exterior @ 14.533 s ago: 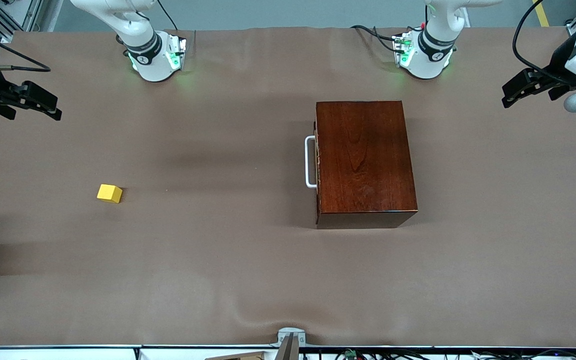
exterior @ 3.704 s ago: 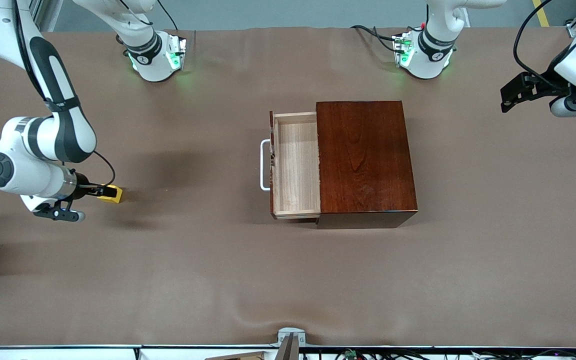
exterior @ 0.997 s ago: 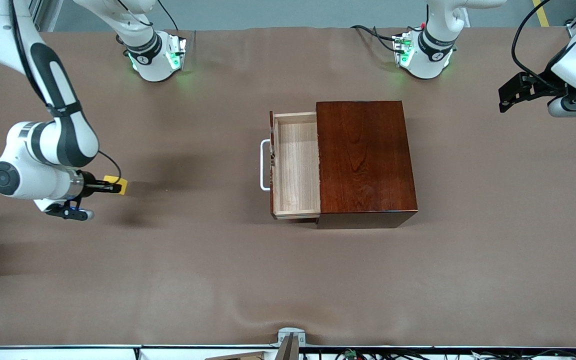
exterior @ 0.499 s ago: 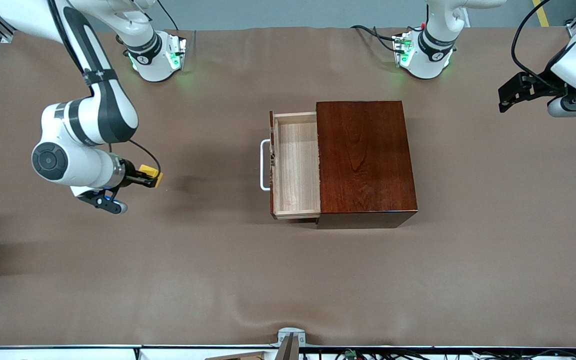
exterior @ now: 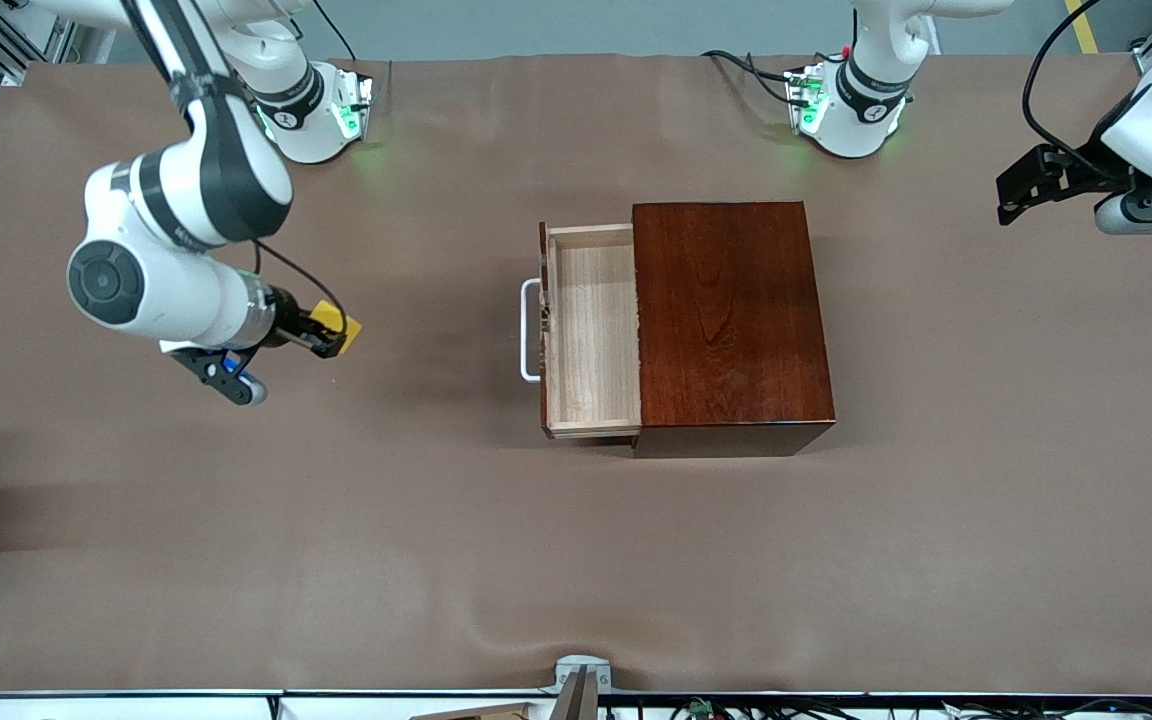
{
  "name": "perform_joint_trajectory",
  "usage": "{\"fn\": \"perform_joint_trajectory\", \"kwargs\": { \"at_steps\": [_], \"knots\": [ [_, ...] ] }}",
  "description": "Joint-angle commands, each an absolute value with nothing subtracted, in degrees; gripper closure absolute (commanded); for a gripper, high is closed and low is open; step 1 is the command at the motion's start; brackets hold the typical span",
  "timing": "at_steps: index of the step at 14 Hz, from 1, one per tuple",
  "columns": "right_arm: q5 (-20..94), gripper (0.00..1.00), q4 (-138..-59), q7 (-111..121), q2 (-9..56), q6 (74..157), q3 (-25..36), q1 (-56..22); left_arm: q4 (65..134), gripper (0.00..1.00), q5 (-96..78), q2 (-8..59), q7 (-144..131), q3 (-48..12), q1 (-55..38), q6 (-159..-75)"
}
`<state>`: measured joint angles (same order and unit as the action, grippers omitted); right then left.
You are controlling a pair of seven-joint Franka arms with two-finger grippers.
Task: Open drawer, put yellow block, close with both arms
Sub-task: 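Carry the yellow cube with the right gripper over the open drawer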
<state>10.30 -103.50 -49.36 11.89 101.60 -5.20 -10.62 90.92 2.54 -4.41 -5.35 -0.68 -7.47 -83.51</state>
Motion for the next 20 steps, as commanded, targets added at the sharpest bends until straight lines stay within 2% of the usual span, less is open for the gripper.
{"fn": "perform_joint_trajectory", "kwargs": {
  "at_steps": [1,4,11,20],
  "knots": [
    [12.74,1.0,-100.2,-56.14,11.6,97.74,-4.75,-12.47,91.58,0.0,1.5,-4.92,-5.1,-0.88,-7.21,-84.11],
    [17.13,1.0,-99.76,-64.93,11.6,98.17,-4.66,-14.67,91.5,0.0,1.58,-4.83,-5.1,-0.88,-7.21,-84.11],
    [17.31,1.0,-96.42,-86.27,12.74,102.11,-4.57,-22.4,91.49,0.0,1.58,-4.66,-5.18,-0.88,-7.21,-84.29],
    [17.05,1.0,-90.8,-104.13,19.68,109.24,-4.48,-30.22,91.41,0.0,1.58,-4.66,-5.18,-0.88,-7.21,-84.29]
  ]
}}
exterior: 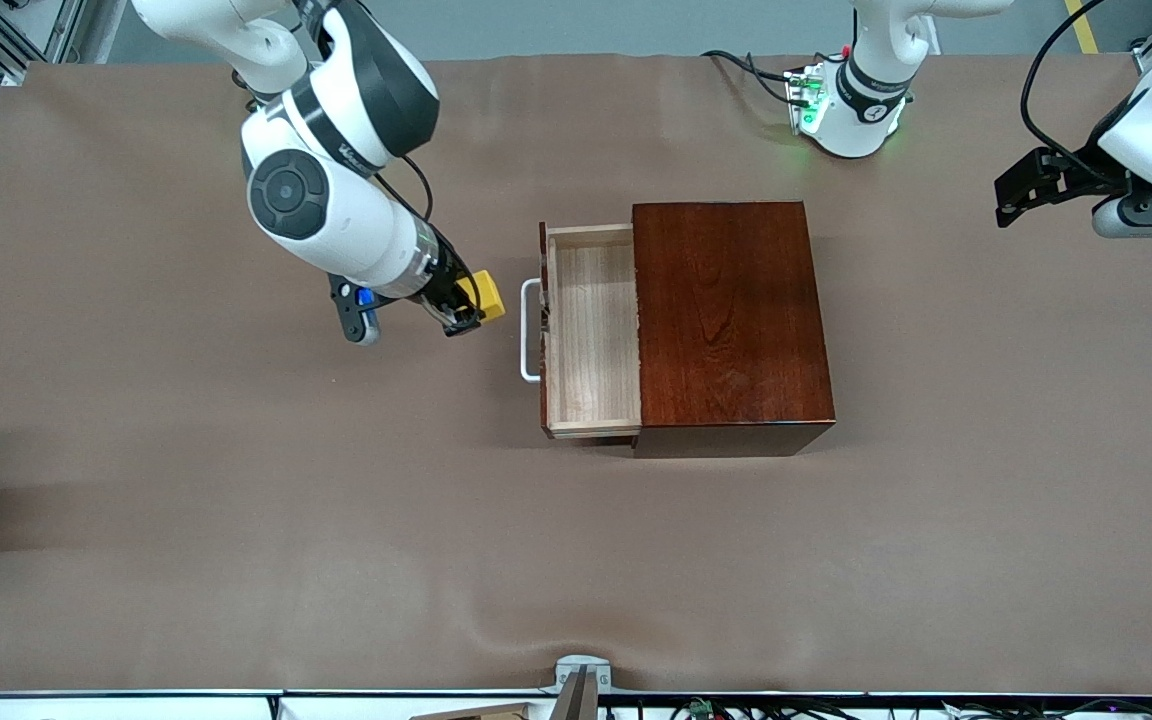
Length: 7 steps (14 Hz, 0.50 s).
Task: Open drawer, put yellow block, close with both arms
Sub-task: 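Carry the yellow cube with the right gripper over the open drawer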
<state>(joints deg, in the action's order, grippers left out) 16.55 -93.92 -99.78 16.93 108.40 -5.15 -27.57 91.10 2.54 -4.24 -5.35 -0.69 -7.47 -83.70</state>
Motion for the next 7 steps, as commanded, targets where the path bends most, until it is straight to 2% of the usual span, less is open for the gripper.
{"fn": "perform_joint_trajectory", "kwargs": {
  "at_steps": [1,7],
  "knots": [
    [17.05,1.0,-90.27,-106.06,20.73,110.38,-4.48,-30.93,91.41,0.0,1.58,-4.66,-5.1,-0.88,-7.21,-84.29],
    [16.44,1.0,-88.07,-113.38,25.48,116.36,-4.39,-35.94,91.41,0.0,1.58,-4.57,-5.18,-0.88,-7.29,-84.29]
  ]
}}
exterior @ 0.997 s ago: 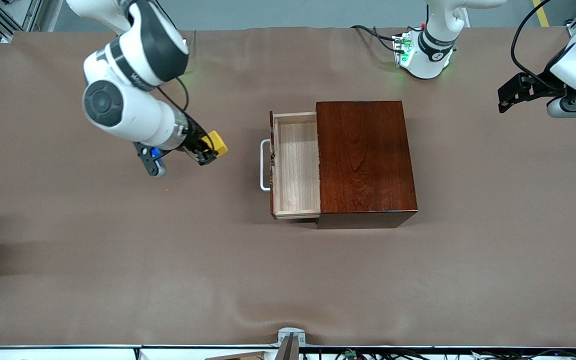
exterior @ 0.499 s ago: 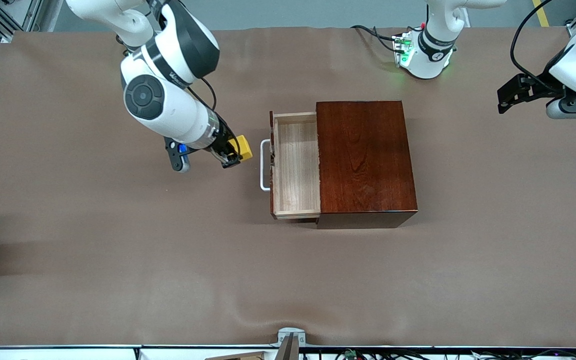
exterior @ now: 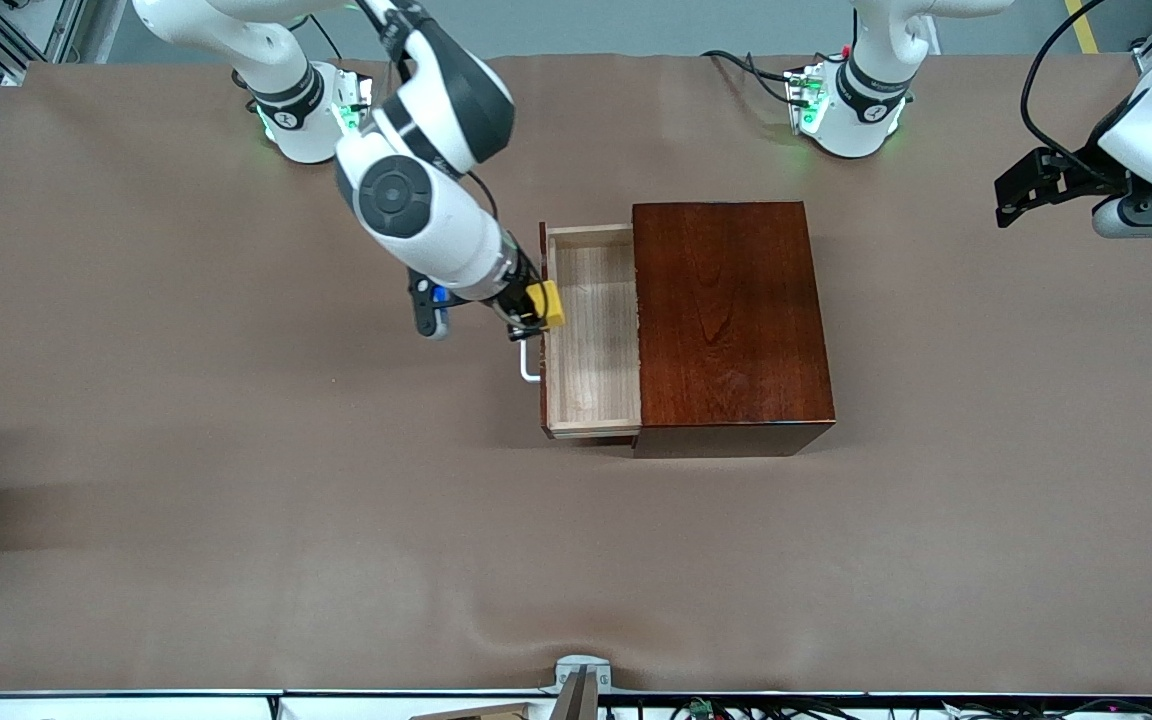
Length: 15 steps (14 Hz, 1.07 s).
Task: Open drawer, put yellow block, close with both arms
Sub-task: 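Carry the yellow cube with the right gripper over the open drawer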
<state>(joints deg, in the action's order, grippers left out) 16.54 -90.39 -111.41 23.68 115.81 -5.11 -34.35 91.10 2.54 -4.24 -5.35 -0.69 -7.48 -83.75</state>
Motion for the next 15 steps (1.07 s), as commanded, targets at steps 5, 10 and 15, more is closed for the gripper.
{"fn": "perform_joint_trajectory", "kwargs": {
  "at_steps": [5,10,15],
  "knots": [
    [16.17,1.0,-88.07,-115.22,28.38,120.58,-4.31,-38.05,91.41,0.0,1.58,-4.48,-5.18,-0.88,-7.29,-84.29],
    [15.38,1.0,-88.42,-115.4,30.14,122.51,-4.13,-39.37,91.41,0.0,1.58,-4.48,-5.18,-0.88,-7.29,-84.29],
    [13.72,1.0,-88.77,-115.4,31.38,123.31,-3.96,-40.69,91.41,0.0,1.58,-4.48,-5.18,-0.88,-7.29,-84.29]
  ]
}}
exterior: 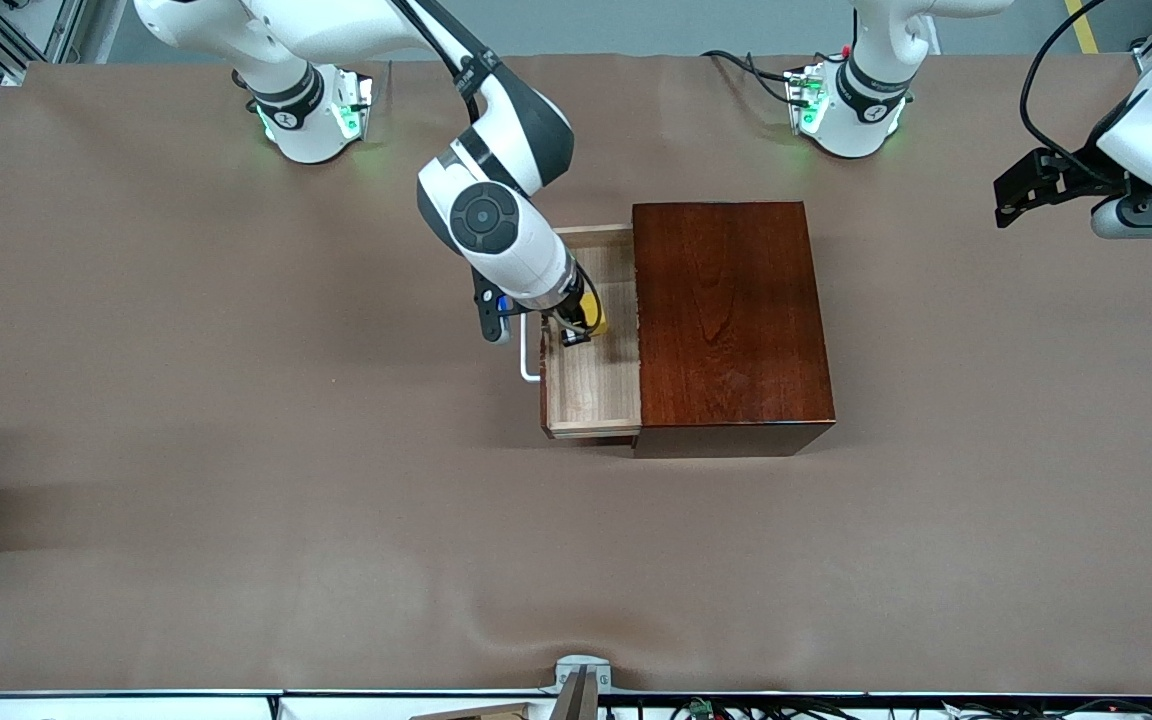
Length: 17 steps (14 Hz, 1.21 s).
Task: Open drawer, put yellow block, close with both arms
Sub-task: 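Lower the cube into the drawer and open the right gripper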
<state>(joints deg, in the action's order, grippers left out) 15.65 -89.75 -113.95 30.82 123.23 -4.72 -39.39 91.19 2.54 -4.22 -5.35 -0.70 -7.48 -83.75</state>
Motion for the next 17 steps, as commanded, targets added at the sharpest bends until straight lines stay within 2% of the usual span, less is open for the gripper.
{"fn": "perform_joint_trajectory", "kwargs": {
  "at_steps": [1,3,4,5,9,14,17],
  "knots": [
    [13.1,1.0,-88.77,-115.4,31.38,123.31,-3.96,-40.78,91.41,0.0,1.58,-4.48,-5.1,-0.88,-7.29,-84.29],
    [12.83,1.0,-88.77,-115.4,31.46,122.96,-3.96,-40.96,91.41,0.0,1.58,-4.48,-5.18,-0.88,-7.29,-84.29],
    [12.83,0.66,-88.68,-115.49,31.46,122.52,-3.96,-40.7,91.41,0.0,1.58,-4.48,-5.19,-0.88,-7.29,-84.29],
    [12.83,0.01,-88.77,-115.84,31.46,122.26,-3.96,-40.26,91.41,0.0,1.58,-4.48,-5.1,-0.97,-7.29,-84.29],
    [7.74,0.0,-88.42,-116.1,31.47,121.64,-3.96,-41.04,91.41,0.0,1.58,-4.48,-5.19,-1.05,-7.29,-84.29],
    [7.82,0.0,-87.02,-115.93,30.76,121.38,-3.96,-39.56,91.32,0.0,1.58,-4.48,-5.19,-1.14,-7.29,-84.29],
    [8.52,0.0,-82.37,-115.4,30.76,115.6,-4.04,-37.36,91.14,0.0,1.58,-4.48,-5.1,-1.05,-7.29,-84.2]
  ]
}}
